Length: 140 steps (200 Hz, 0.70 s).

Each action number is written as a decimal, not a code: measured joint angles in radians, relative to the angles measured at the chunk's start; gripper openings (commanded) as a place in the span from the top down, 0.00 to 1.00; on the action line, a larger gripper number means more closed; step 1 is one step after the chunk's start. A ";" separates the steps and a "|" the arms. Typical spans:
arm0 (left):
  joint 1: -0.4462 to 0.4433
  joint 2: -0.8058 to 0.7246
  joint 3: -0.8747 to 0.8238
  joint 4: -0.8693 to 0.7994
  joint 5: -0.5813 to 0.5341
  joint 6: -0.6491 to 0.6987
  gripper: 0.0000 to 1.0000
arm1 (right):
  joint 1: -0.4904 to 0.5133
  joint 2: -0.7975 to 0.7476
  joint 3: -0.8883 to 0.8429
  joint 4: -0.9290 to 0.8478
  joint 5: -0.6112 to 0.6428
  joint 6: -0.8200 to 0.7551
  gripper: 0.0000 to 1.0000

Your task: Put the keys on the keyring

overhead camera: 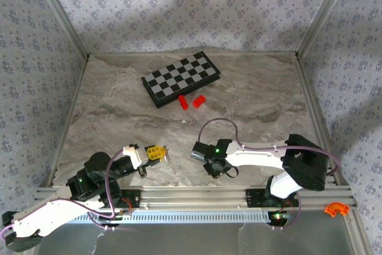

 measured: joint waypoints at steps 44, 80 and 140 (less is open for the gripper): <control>0.000 0.000 0.000 0.000 0.000 0.000 1.00 | 0.000 0.002 0.000 0.000 0.008 0.000 0.76; 0.000 -0.001 0.000 0.000 0.000 0.000 1.00 | 0.000 0.002 0.005 -0.006 0.015 0.000 0.79; 0.000 -0.005 0.000 0.000 0.000 0.000 1.00 | 0.002 0.002 0.015 -0.019 0.022 0.000 0.84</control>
